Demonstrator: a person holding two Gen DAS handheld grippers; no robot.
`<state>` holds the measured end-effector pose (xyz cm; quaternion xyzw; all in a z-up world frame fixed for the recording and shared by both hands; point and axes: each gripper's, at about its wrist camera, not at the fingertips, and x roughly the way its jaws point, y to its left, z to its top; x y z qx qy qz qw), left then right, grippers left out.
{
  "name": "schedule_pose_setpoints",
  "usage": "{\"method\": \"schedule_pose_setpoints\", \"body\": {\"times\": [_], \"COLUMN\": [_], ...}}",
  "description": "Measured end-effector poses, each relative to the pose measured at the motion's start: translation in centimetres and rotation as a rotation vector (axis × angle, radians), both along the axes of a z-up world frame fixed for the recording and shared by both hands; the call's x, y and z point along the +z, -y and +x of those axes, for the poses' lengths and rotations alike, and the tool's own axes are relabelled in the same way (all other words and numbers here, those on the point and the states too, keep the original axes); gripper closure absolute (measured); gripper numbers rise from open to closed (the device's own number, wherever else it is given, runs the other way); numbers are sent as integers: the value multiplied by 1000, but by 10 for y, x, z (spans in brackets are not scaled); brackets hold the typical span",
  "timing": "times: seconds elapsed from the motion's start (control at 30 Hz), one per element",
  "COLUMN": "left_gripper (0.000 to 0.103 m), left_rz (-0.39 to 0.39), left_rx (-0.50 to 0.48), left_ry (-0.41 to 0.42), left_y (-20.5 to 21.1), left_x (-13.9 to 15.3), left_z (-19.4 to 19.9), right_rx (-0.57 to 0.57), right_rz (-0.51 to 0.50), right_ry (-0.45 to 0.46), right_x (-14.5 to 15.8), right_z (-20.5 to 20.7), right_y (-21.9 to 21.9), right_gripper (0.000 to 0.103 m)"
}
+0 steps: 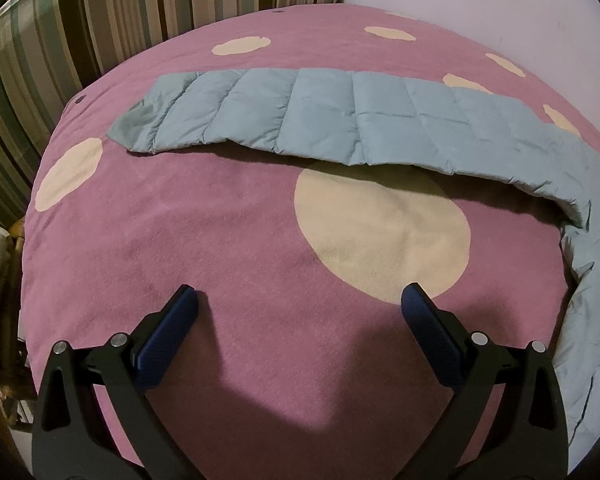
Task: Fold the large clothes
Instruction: 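Grasp the jacket sleeve cuff with the right gripper and lift it, then carry the sleeve across the jacket body with the right gripper and release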
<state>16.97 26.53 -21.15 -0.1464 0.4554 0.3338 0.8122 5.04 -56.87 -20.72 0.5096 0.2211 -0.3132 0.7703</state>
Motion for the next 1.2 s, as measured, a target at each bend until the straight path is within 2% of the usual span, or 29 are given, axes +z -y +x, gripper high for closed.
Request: {"method": "schedule_pose_setpoints", "body": {"times": [0.1, 0.2, 0.27, 0.37, 0.53, 0.67, 0.8, 0.9, 1.03, 1.13, 1.2], "left_gripper": [2, 2, 2, 2, 2, 2, 2, 2, 2, 2, 2], "left_rz": [1, 3, 4, 5, 5, 5, 5, 5, 2, 2, 2], "left_rx": [0, -2, -2, -3, -4, -4, -4, -4, -5, -5, -5], "left_ry": [-3, -5, -8, -10, -11, -10, -10, -9, -7, -8, -8], "left_y": [-1, -1, -1, -1, -1, -1, -1, -1, -1, -1, -2], "left_x": [0, -1, -1, -2, -3, -3, -3, -3, -4, -4, -4], "left_z": [1, 1, 2, 1, 1, 1, 1, 1, 1, 1, 1], "right_rx": [-29, -46, -36, -30, 3, 95, 258, 374, 559, 676, 763], "right_rz": [-22, -32, -17, -18, -105, -204, -315, -372, -420, -460, -499], "right_ry": [7, 4, 4, 7, 11, 27, 49, 60, 68, 61, 50], "right_x": [-2, -4, -8, -9, 15, 47, 82, 98, 110, 112, 112], "right_z": [3, 4, 7, 9, 17, 36, 76, 105, 151, 153, 170], "right_y": [4, 6, 10, 14, 3, -28, -82, -124, -196, -253, -290], "right_gripper": [47, 70, 88, 96, 98, 98, 98, 98, 98, 98, 98]}}
